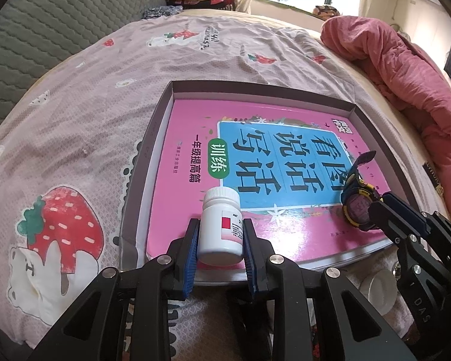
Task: Organize rigid objects
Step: 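Set the pill bottle on the workbook with the left gripper while the right releases the watch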
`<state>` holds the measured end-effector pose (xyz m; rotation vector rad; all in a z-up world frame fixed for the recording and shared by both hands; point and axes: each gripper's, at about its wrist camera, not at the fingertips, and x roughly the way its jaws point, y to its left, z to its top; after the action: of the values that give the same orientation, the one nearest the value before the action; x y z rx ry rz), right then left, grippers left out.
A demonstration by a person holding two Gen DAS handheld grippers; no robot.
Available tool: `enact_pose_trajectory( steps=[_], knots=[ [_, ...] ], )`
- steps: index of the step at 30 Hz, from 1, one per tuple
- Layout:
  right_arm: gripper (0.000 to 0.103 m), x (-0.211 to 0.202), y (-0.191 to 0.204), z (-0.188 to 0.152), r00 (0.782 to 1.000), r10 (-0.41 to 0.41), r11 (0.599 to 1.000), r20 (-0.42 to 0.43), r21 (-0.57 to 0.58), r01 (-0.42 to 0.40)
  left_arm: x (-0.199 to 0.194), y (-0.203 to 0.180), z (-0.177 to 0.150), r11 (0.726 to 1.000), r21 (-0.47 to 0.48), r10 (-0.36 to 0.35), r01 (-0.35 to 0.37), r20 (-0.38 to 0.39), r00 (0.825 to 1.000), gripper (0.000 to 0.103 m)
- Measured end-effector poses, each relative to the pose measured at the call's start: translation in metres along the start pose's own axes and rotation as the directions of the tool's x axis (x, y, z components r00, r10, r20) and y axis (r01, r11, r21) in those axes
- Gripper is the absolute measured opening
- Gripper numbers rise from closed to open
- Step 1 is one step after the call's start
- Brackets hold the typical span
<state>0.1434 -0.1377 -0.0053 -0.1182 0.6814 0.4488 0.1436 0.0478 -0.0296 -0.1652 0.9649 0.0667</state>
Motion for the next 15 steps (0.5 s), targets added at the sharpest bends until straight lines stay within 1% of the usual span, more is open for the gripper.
enact_pose_trajectory(
  steps=[8, 15],
  knots=[
    [0.019, -0.003, -0.010, -0.002, 0.998, 0.060, 0.996, 0.013, 0.068, -0.060, 0.010, 0.004, 0.004, 1.000, -0.005, 0.018, -0.018, -0.006, 1.000, 0.027],
    [0.019, -0.009, -0.006, -0.001, 0.998, 0.055, 0.997, 0.041, 0.048, -0.057, 0.015, 0.006, 0.004, 0.999, -0.006, 0.037, -0.037, 0.000, 0.999, 0.027]
  ],
)
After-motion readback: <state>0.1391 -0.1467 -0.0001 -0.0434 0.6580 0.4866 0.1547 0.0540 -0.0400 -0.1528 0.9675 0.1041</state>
